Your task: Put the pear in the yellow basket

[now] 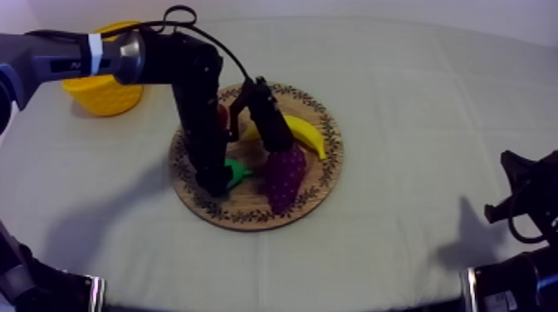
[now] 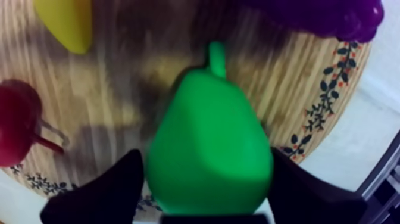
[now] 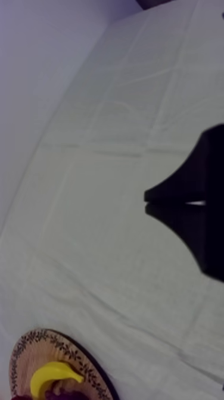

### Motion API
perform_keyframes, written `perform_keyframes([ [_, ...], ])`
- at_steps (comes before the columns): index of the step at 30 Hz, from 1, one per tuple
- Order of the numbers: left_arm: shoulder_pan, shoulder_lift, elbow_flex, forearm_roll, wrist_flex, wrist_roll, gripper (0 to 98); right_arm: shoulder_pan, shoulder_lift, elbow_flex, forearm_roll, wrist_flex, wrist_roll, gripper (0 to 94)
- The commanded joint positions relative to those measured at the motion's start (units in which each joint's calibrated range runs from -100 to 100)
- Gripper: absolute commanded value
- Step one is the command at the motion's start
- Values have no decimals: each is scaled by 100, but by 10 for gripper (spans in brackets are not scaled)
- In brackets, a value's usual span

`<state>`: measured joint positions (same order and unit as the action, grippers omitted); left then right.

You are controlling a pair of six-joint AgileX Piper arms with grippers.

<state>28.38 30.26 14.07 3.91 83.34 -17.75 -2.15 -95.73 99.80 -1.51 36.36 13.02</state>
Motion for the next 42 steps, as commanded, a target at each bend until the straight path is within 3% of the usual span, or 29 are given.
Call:
perform_keyframes([
  [1,3,5,7,5,-18,23,648,0,-3,-2,3,2,0,4],
  [7,-13,-34,103,11,-171,101,551,0,-3,-2,3,2,0,4],
  [18,-3,-363,146,-2,-137,124,524,0,-3,-2,3,2,0,4],
  [36,161,-1924,-1219,-139,1454,414,519,-7,-3,-2,3,2,0,4],
  [42,106,-2358,-1532,-241,1625,503,490,-7,-3,-2,3,2,0,4],
])
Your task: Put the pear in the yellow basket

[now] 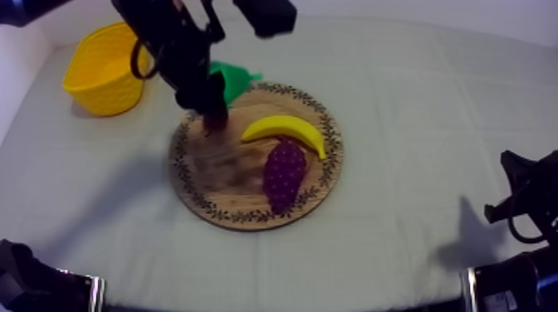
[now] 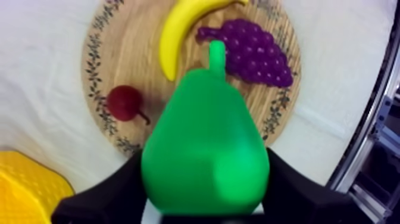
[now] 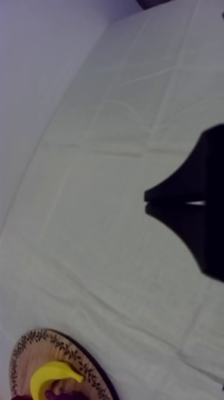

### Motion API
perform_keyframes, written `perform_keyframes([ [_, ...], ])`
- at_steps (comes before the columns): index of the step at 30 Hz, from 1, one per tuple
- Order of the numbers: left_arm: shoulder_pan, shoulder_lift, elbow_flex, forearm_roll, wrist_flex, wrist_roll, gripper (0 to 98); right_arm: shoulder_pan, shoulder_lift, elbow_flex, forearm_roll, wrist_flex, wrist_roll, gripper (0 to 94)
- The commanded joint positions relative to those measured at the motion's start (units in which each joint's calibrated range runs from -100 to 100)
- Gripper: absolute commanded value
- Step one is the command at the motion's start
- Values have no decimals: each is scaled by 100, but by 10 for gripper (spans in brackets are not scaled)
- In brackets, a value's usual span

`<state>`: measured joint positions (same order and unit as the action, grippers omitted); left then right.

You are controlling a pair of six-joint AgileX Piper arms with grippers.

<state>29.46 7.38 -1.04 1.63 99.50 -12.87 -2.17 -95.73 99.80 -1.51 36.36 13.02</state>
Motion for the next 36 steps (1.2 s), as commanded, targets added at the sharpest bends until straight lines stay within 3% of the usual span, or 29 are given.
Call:
perform_keyframes([
  [1,-5,-124,-34,-28,17,27,488,-5,-3,-2,3,2,0,4],
  [9,-125,-294,16,-66,33,150,488,-5,-3,-2,3,2,0,4],
  [22,-557,-333,-123,7,27,626,488,-12,-3,-2,3,2,0,4],
  [36,-723,-470,-19,299,-233,2065,502,-12,-3,-2,3,2,0,4],
])
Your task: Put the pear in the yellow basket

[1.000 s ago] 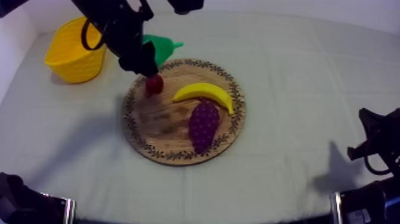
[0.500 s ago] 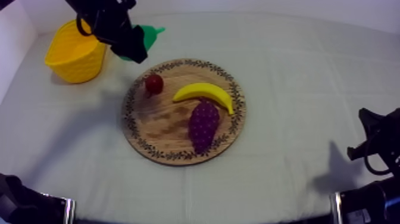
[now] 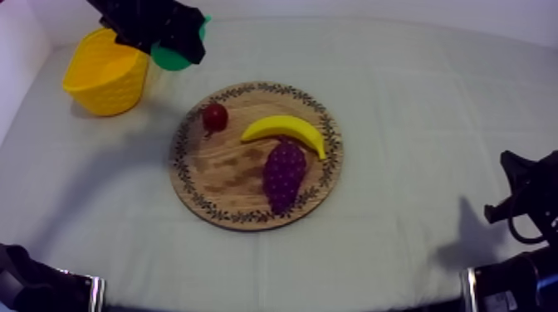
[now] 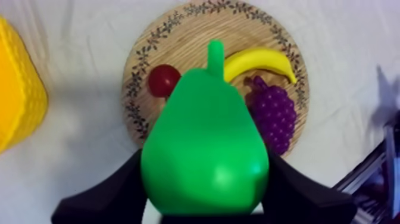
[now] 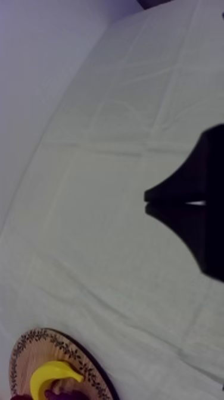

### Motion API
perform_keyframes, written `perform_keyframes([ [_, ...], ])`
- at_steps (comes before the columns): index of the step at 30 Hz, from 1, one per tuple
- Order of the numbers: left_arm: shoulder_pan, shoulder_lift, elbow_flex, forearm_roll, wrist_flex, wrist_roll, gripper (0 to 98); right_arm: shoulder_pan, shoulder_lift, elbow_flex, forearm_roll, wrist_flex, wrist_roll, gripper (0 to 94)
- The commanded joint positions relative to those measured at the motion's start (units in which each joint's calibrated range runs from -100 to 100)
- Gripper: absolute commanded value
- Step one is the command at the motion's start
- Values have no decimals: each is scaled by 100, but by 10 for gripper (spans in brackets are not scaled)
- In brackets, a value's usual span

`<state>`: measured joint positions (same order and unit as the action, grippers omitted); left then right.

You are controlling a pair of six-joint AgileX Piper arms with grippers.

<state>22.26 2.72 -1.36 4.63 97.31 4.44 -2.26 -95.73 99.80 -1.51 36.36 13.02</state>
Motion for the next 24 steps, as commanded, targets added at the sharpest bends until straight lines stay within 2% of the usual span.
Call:
perform_keyframes([
  [1,3,-11,33,8,-34,422,502,-4,-3,-2,3,2,0,4],
  [5,32,-33,74,23,-75,700,504,-4,-3,-2,3,2,0,4],
  [9,28,-11,-8,29,-84,770,507,-4,-3,-2,3,2,0,4],
  [15,-214,218,-312,2,-87,518,508,-8,-3,-2,3,2,0,4],
  [24,-988,827,-1128,-96,51,81,514,-11,-3,-2,3,2,0,4],
])
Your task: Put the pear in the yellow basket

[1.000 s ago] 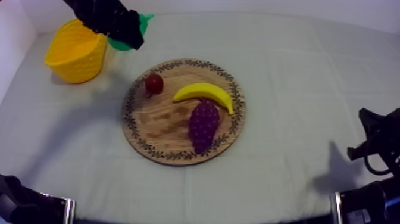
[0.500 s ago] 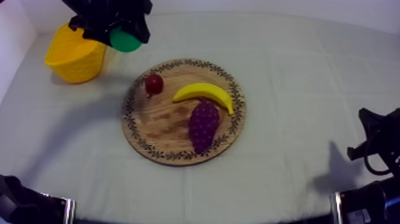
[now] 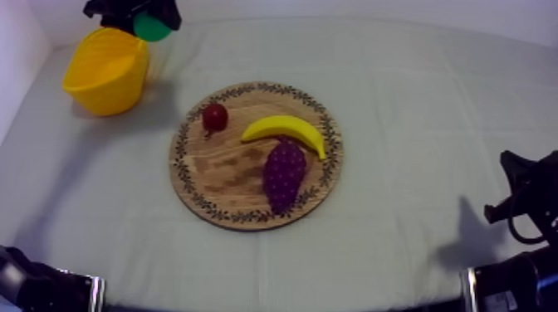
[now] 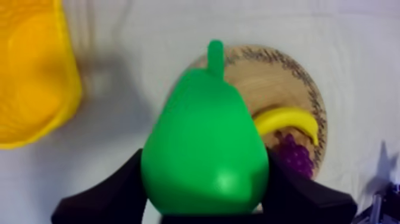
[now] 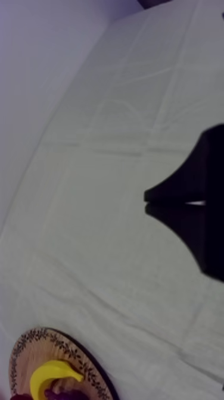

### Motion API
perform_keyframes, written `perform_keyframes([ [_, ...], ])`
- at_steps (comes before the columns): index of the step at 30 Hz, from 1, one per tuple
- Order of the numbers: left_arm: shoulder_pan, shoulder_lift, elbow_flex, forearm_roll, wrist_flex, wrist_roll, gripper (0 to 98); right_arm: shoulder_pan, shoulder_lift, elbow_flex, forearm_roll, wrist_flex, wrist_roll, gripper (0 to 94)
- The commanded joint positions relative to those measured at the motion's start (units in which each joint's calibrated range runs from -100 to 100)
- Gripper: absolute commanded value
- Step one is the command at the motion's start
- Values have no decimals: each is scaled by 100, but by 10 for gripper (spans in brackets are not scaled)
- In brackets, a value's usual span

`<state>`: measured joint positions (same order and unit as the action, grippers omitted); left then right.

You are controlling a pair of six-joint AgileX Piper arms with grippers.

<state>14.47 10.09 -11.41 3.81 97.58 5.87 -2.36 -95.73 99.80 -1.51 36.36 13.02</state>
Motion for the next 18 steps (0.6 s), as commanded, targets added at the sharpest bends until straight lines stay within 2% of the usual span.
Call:
perform_keyframes([
  [1,-302,183,-219,-33,36,-99,514,-1,-3,-2,3,2,0,4],
  [18,-1479,1632,-2264,-182,214,-582,515,-2,-3,-2,3,2,0,4],
])
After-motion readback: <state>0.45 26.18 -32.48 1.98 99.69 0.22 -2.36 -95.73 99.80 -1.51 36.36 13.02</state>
